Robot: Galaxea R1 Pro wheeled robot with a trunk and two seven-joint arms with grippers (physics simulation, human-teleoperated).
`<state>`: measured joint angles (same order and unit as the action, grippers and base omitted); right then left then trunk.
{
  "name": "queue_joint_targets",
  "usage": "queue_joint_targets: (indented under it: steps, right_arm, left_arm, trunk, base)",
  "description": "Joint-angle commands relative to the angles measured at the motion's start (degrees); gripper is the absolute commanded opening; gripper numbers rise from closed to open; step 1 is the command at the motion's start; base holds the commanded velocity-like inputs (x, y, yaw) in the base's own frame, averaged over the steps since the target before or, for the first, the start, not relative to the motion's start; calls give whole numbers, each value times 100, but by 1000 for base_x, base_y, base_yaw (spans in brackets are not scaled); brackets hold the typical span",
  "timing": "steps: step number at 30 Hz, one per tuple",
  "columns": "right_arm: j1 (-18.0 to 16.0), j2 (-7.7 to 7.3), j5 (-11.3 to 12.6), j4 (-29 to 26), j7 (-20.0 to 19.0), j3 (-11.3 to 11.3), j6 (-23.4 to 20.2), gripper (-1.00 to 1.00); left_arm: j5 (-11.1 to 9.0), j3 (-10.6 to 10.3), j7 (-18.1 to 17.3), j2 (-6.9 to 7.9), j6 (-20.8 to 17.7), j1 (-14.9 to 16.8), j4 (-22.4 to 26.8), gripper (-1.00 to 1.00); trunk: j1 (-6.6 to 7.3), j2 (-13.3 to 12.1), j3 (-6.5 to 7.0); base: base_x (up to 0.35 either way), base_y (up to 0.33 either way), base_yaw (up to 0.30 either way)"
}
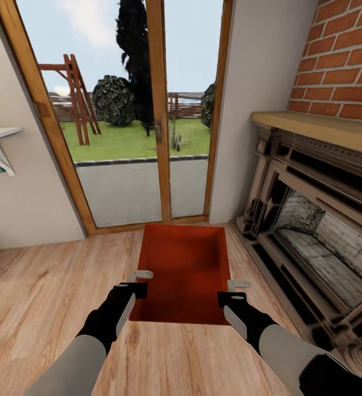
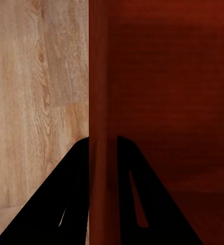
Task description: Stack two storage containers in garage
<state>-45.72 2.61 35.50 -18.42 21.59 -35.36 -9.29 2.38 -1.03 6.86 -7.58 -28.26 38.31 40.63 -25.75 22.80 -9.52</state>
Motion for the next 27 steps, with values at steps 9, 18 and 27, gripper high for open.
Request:
queue_joint_targets:
  steps: [9,18,27]
  right_arm:
    - [-7,-13,-201,-22,71,73,-47,-100]
    - [-7,-7,-201,-22,69,73,-48,-100]
    - [-6,-8,-201,-22,71,73,-50,-100]
  left_arm:
    - [184,153,166,2,-57,4,6,-100]
    - [184,150,164,2,-57,7,6,-100]
    - [184,155,166,2,-57,4,6,-100]
  trunk:
    - [-4,12,71]
    - [-4,12,153]
    - [-4,12,235]
  base:
    - [0,0,0]
    - [0,0,0]
    - [0,0,0]
